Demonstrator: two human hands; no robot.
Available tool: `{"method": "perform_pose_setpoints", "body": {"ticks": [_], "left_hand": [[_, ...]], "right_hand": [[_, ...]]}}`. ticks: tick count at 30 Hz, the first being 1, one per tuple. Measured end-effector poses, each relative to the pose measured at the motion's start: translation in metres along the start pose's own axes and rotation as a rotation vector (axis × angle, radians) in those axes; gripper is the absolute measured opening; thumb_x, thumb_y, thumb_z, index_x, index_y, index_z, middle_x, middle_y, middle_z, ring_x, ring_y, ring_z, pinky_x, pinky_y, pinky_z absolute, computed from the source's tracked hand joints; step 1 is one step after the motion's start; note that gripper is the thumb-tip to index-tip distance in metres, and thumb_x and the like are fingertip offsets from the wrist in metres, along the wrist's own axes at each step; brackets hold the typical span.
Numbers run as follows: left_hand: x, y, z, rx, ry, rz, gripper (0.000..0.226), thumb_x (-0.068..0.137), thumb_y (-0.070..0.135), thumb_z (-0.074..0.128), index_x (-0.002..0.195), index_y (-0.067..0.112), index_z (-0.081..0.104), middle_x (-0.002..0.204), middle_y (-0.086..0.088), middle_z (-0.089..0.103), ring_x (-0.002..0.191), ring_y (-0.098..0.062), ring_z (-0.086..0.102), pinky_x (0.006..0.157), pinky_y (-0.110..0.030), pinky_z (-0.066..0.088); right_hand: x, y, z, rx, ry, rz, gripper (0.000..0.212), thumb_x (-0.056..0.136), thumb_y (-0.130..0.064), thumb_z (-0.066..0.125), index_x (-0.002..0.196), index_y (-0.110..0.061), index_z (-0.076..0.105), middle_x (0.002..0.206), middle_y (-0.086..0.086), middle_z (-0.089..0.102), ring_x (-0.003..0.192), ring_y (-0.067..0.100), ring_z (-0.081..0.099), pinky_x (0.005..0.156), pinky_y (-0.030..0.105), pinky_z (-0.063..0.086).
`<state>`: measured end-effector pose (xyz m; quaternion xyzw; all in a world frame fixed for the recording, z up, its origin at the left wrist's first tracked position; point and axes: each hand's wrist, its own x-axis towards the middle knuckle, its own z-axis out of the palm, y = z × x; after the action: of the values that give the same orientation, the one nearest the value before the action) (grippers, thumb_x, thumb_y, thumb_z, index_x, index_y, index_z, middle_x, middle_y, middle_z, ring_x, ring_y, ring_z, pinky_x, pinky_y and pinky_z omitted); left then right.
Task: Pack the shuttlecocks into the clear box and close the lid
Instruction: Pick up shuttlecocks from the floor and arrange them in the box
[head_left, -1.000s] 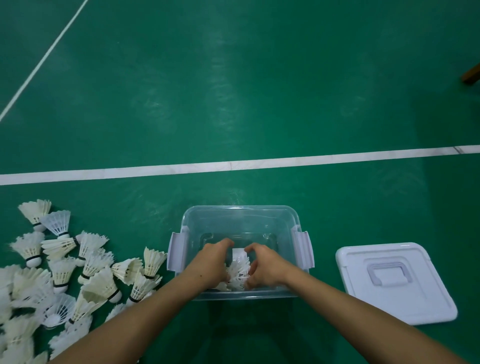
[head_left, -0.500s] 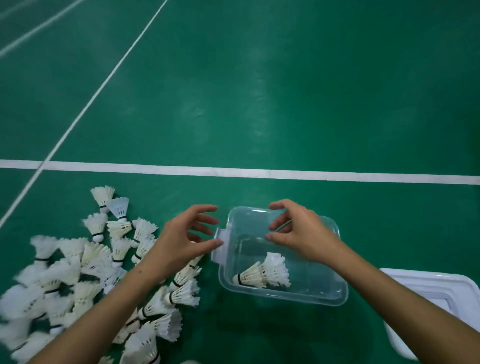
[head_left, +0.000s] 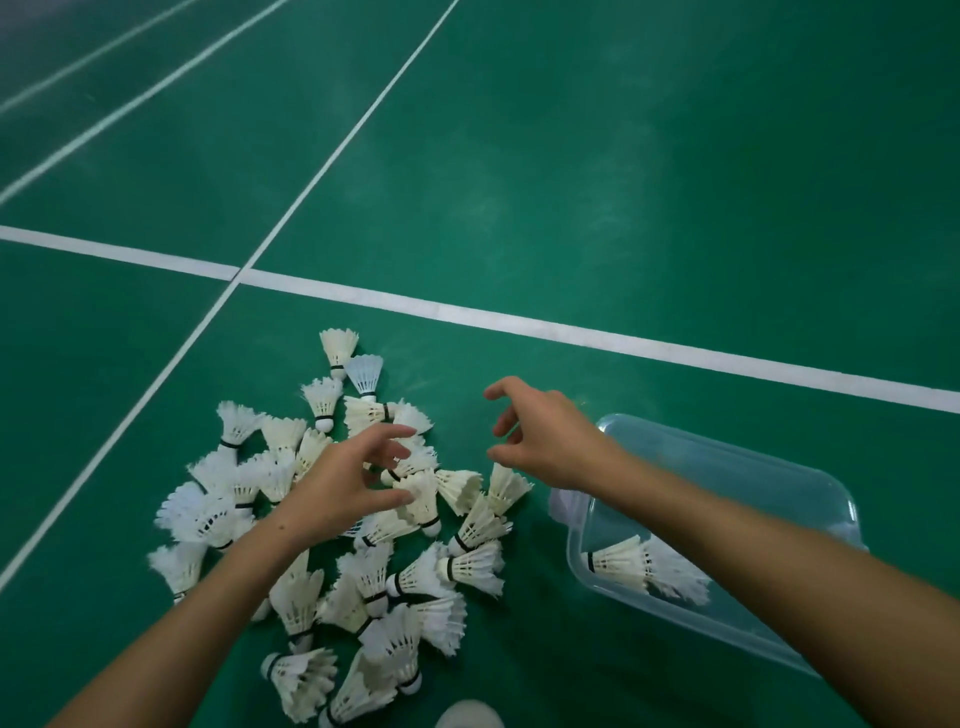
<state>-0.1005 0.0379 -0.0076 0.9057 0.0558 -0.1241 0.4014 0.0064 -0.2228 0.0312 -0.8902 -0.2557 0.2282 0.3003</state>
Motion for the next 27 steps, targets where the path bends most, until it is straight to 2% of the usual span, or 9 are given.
{"method": "perform_pose_setpoints", "body": {"ticks": [3, 6, 11, 15, 18, 21, 25, 27], "left_hand": [[0.005, -0.008, 0.007, 0.086, -0.017, 0.025, 0.069, 0.082, 0.029, 0.089, 0.141, 0.04, 0.056, 0.126, 0.02, 0.066, 0.117, 0.004, 0.061, 0.095, -0.023, 0.057], [0.015, -0.011, 0.019, 0.123, -0.019, 0.036, 0.069, 0.083, 0.03, 0.088, 0.142, 0.038, 0.055, 0.13, 0.018, 0.065, 0.113, 0.004, 0.062, 0.095, -0.029, 0.059], [0.031, -0.004, 0.049, 0.274, 0.01, 0.038, 0.079, 0.079, 0.037, 0.089, 0.148, 0.039, 0.05, 0.143, 0.02, 0.055, 0.102, -0.003, 0.064, 0.09, -0.027, 0.059], [0.046, -0.004, 0.065, 0.399, -0.051, 0.109, 0.084, 0.076, 0.05, 0.088, 0.149, 0.046, 0.045, 0.145, 0.022, 0.049, 0.102, -0.005, 0.063, 0.084, -0.03, 0.058], [0.058, -0.007, 0.071, 0.432, -0.14, 0.149, 0.083, 0.077, 0.047, 0.088, 0.149, 0.043, 0.047, 0.146, 0.022, 0.052, 0.119, -0.006, 0.061, 0.095, -0.031, 0.056], [0.067, -0.01, 0.071, 0.417, -0.164, 0.151, 0.081, 0.078, 0.047, 0.088, 0.149, 0.038, 0.051, 0.147, 0.019, 0.058, 0.132, -0.006, 0.058, 0.106, -0.033, 0.052], [0.068, -0.012, 0.073, 0.477, -0.123, 0.155, 0.069, 0.084, 0.041, 0.085, 0.146, 0.037, 0.054, 0.144, 0.019, 0.063, 0.128, -0.005, 0.062, 0.103, -0.033, 0.056], [0.068, -0.014, 0.075, 0.45, -0.104, 0.133, 0.068, 0.084, 0.038, 0.086, 0.144, 0.033, 0.055, 0.14, 0.015, 0.067, 0.125, -0.006, 0.064, 0.101, -0.032, 0.057]], "right_hand": [[0.015, 0.001, 0.02, -0.055, -0.09, 0.061, 0.076, 0.092, -0.016, 0.078, 0.154, -0.017, 0.036, 0.128, 0.01, 0.063, 0.105, 0.024, 0.065, 0.094, 0.041, 0.057], [0.024, 0.004, 0.036, -0.108, -0.149, 0.102, 0.083, 0.088, -0.003, 0.077, 0.156, -0.014, 0.032, 0.136, 0.015, 0.057, 0.116, 0.032, 0.061, 0.097, 0.045, 0.055], [0.031, 0.015, 0.051, -0.129, -0.152, 0.183, 0.084, 0.086, 0.013, 0.064, 0.156, -0.018, 0.031, 0.139, 0.018, 0.05, 0.11, 0.034, 0.06, 0.093, 0.048, 0.056], [0.037, 0.02, 0.056, -0.096, -0.134, 0.223, 0.083, 0.087, 0.015, 0.065, 0.156, -0.017, 0.031, 0.137, 0.017, 0.052, 0.101, 0.03, 0.061, 0.084, 0.043, 0.056], [0.042, 0.02, 0.058, -0.07, -0.136, 0.221, 0.082, 0.089, 0.013, 0.066, 0.156, -0.016, 0.031, 0.133, 0.018, 0.056, 0.109, 0.033, 0.062, 0.09, 0.048, 0.058], [0.042, 0.021, 0.053, -0.036, -0.111, 0.195, 0.082, 0.089, 0.014, 0.064, 0.158, -0.017, 0.03, 0.133, 0.017, 0.056, 0.114, 0.032, 0.06, 0.093, 0.045, 0.056], [0.033, 0.02, 0.035, 0.004, -0.051, 0.141, 0.084, 0.088, 0.013, 0.063, 0.158, -0.02, 0.031, 0.129, 0.012, 0.057, 0.112, 0.028, 0.059, 0.095, 0.044, 0.055], [0.025, 0.018, 0.022, 0.038, 0.001, 0.122, 0.083, 0.089, 0.012, 0.063, 0.158, -0.022, 0.032, 0.125, 0.007, 0.06, 0.109, 0.023, 0.059, 0.093, 0.039, 0.056]]}}
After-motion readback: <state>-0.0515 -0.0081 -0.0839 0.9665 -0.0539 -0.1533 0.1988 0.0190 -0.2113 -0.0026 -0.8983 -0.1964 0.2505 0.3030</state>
